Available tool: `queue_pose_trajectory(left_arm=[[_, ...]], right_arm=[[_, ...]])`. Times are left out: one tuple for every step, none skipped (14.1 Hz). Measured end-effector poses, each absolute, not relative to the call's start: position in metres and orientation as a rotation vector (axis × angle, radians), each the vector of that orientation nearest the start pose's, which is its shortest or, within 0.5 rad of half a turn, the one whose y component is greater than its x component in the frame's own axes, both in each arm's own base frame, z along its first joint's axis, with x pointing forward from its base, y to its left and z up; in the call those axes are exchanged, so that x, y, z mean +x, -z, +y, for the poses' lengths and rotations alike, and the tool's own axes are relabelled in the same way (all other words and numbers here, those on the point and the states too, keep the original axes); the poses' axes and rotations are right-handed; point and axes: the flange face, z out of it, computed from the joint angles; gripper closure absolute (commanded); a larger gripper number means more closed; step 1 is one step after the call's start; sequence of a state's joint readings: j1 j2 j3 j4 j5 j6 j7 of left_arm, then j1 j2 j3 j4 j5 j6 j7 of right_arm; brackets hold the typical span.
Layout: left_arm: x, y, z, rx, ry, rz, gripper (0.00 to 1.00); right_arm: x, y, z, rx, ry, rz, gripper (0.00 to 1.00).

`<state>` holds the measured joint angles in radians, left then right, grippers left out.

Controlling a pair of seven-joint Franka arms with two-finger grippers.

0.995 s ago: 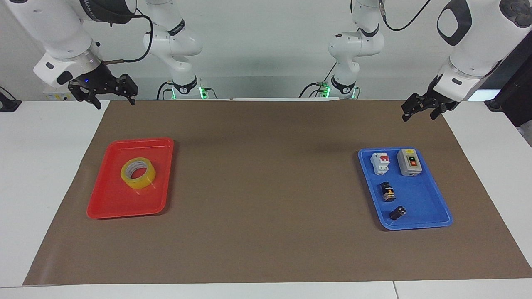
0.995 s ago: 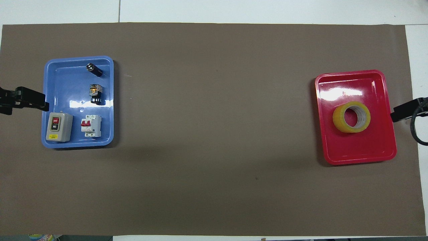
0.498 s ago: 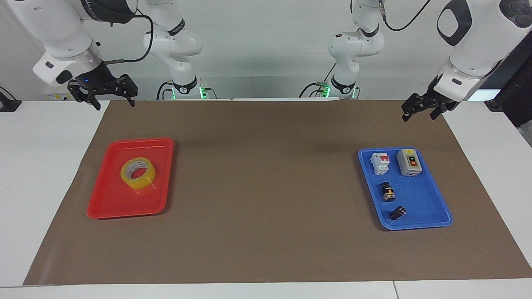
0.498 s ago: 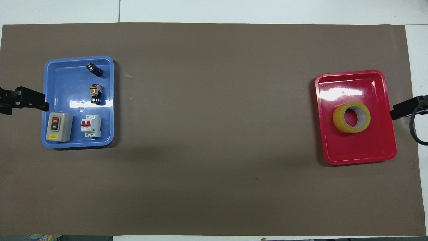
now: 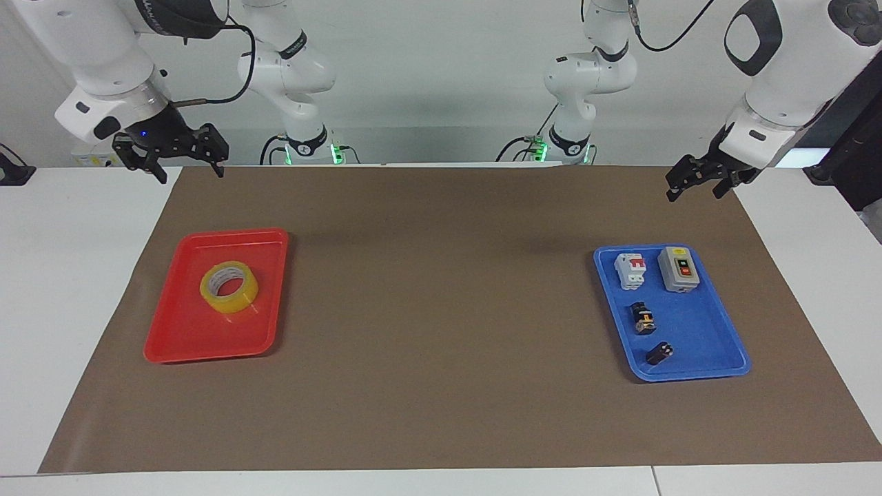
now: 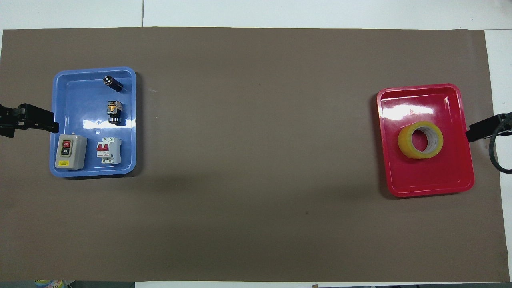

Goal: Place and move tape with both arms

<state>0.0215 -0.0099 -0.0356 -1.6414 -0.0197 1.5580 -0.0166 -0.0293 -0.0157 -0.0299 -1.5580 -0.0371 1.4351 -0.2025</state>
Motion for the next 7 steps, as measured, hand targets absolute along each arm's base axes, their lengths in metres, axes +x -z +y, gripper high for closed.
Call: queue_pose_trajectory(left_arm=[[0.5475,-0.5957,-0.01,-3.158,-0.117,-0.005,0.0],[0.5475,-0.5957,-0.01,-3.158,-0.117,-0.005,0.0],[0.5475,-0.5957,-0.01,-3.158,-0.117,-0.005,0.0],[0.5475,-0.5957,-0.01,-3.158,-0.117,-0.005,0.0],[0.5475,-0.5957,-0.01,-3.158,-0.117,-0.005,0.0],[0.5475,-0.5957,-0.01,-3.158,-0.117,-0.005,0.0],[0.5475,-0.5957,-0.01,-3.158,-0.117,-0.005,0.0]], right_arm=[[0.5343,-0.6282,-0.0362,-3.153,-0.17,-0.212,0.0],[0.5348,-0.6286,-0.0361,-3.155,-0.162,-0.197,0.0],[0.5356,-0.6291,-0.036,-3.158,-0.152,-0.186,0.0],[0.5361,-0.6294,-0.0359,-3.159,-0.145,-0.18,0.0],[0.5363,-0.6296,-0.0359,-3.16,-0.142,-0.177,0.0],[0.5364,-0.6296,-0.0361,-3.16,-0.141,-0.174,0.0],[0.5364,-0.6296,-0.0366,-3.16,-0.141,-0.172,0.0]])
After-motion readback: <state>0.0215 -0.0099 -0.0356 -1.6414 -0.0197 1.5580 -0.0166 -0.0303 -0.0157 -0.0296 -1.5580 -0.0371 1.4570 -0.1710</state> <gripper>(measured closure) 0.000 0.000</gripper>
